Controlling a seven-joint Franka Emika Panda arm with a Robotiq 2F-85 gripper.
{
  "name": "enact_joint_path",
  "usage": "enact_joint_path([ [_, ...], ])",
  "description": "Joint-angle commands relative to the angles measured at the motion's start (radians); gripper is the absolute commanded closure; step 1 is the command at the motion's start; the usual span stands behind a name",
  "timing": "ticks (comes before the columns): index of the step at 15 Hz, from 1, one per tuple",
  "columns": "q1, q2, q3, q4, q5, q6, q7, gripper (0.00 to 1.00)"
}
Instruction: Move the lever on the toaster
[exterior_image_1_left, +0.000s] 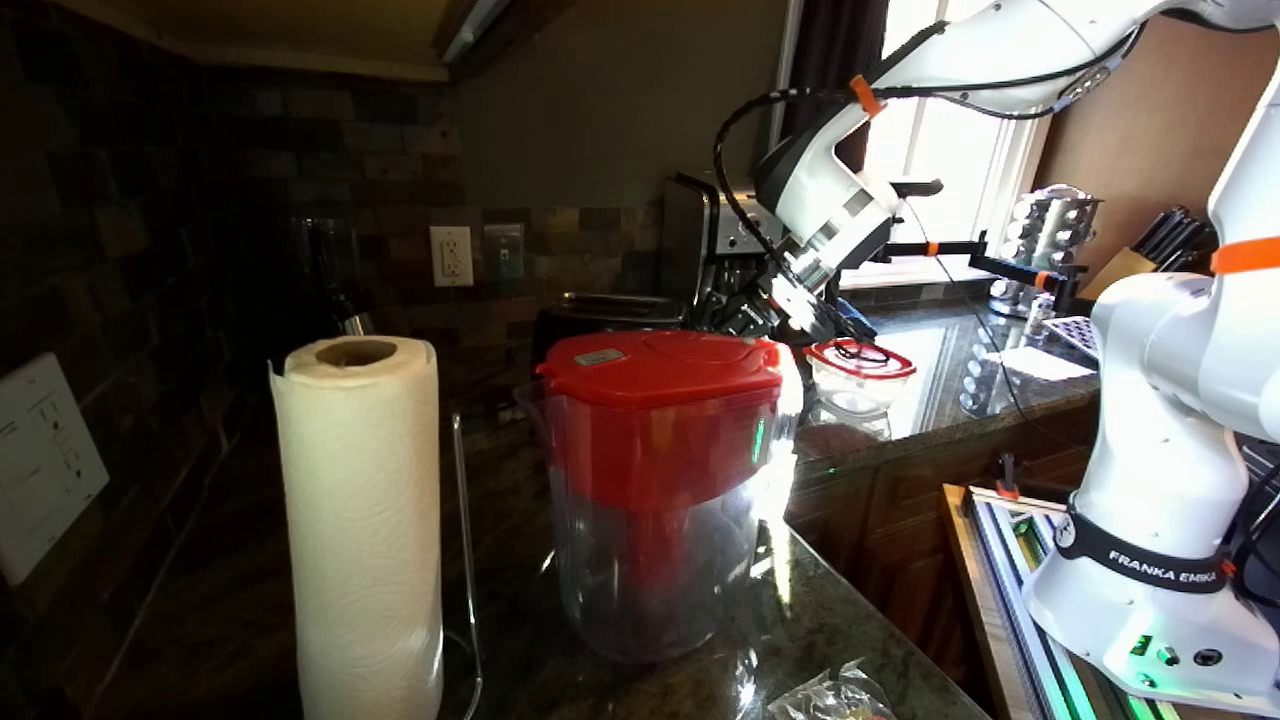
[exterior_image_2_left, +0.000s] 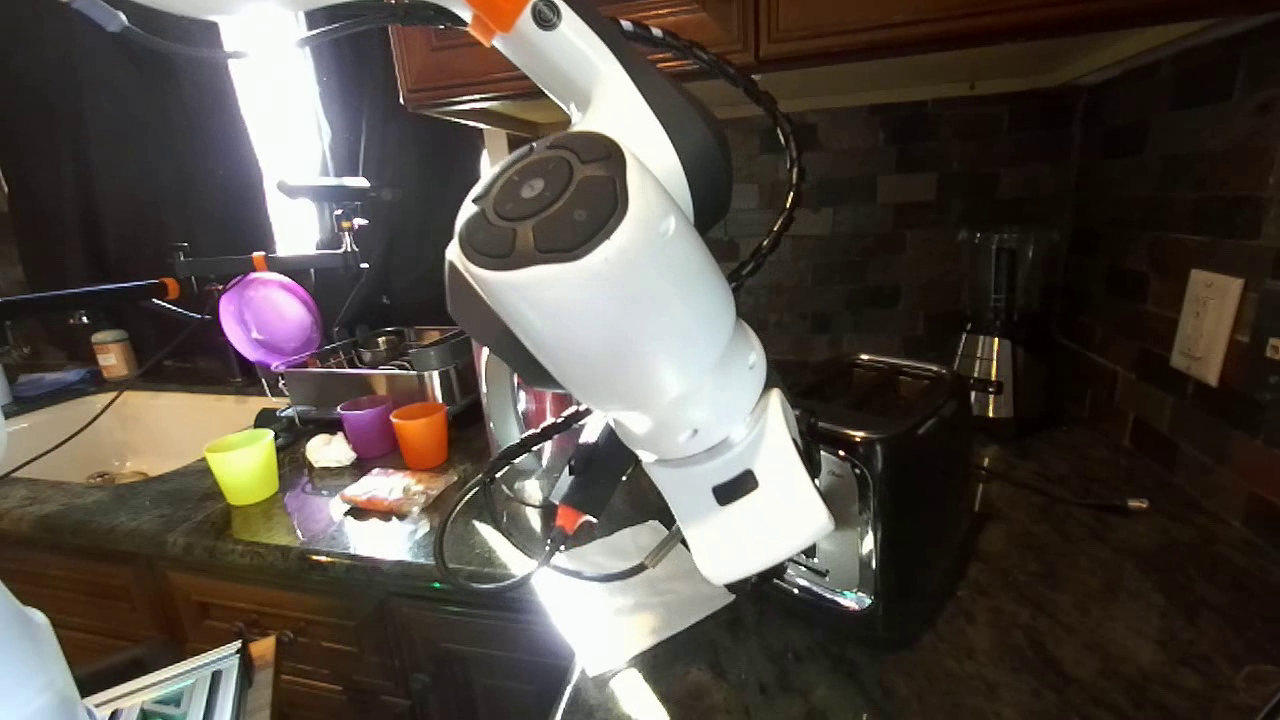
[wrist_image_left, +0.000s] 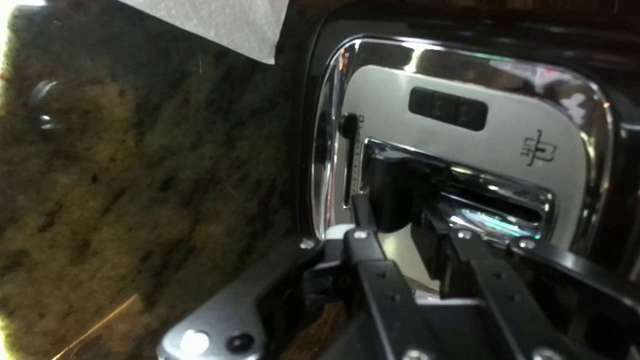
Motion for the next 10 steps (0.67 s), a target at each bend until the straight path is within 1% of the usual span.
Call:
enact_joint_path([
  [1, 0.009, -0.081, 0.026, -0.04, -0.009, 0.042, -0.002, 0.94],
  [5, 0.007, -0.13, 0.047, -0.062, -0.014, 0.085, 0.002, 0.94],
  [10, 0.005, -0.16, 0.064, -0.075, -0.012, 0.111, 0.002, 0.94],
])
